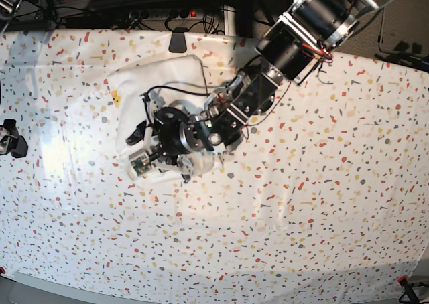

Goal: Fold the T-shirt properly

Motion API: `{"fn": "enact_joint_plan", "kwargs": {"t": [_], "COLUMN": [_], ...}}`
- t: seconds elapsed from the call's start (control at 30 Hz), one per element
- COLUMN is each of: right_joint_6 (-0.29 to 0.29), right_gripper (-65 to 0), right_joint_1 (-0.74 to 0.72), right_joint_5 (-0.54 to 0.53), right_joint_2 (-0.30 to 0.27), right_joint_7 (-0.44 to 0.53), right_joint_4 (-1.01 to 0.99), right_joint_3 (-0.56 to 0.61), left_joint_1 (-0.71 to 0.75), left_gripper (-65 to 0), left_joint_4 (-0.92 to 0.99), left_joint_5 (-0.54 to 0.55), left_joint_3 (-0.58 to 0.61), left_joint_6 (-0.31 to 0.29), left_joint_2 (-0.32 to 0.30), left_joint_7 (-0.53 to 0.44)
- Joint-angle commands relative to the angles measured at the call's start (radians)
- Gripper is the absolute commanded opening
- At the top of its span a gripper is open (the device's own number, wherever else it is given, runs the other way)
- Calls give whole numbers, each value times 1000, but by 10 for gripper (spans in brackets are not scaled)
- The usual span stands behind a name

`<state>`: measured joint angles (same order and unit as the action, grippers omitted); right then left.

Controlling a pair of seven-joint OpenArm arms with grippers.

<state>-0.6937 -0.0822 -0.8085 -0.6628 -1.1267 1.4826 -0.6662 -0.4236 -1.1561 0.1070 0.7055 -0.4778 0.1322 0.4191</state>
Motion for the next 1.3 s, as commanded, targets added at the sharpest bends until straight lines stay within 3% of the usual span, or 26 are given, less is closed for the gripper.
{"fn": "enact_joint_plan", "kwargs": {"t": [0.0,0.13,0.27,0.47,0.63,0.73,0.87,1.07,1.27], "right_joint_6": [-4,-4,-4,-4,-4,-4,-4,-4,-4], "right_gripper": [-258,-258,-258,-258,-258,-258,-258,-258,-258], "right_joint_1": [-17,-14,-14,-14,-14,-14,13,169,357], "right_joint_5": [-20,-18,-19,-34,-65,-65,-60,-60,-83], "right_joint_2": [-29,-29,-29,-29,-27,-27,-27,-27,-27], "right_joint_7": [17,8,8,8,8,7,7,7,7], "right_joint_4": [15,15,15,15,15,15,15,16,21], "right_joint_3": [-7,-7,-7,-7,2,29,39,39,38], "left_joint_1": [-27,-27,-27,-24,3,65,186,375,573], "left_gripper": [-469,-469,-469,-471,-507,-506,-506,-506,-506], "left_joint_4": [-64,-238,-332,-370,-470,-572,-698,-827,-909], "left_joint_5": [29,85,84,85,127,194,201,197,197], "left_joint_3": [-20,-109,-246,-431,-451,-451,-451,-451,-451], "left_joint_6": [0,7,74,74,74,74,84,204,210], "left_joint_2": [16,16,12,-87,-208,-288,-406,-603,-783], "left_joint_7": [2,105,187,288,378,420,445,449,471]}}
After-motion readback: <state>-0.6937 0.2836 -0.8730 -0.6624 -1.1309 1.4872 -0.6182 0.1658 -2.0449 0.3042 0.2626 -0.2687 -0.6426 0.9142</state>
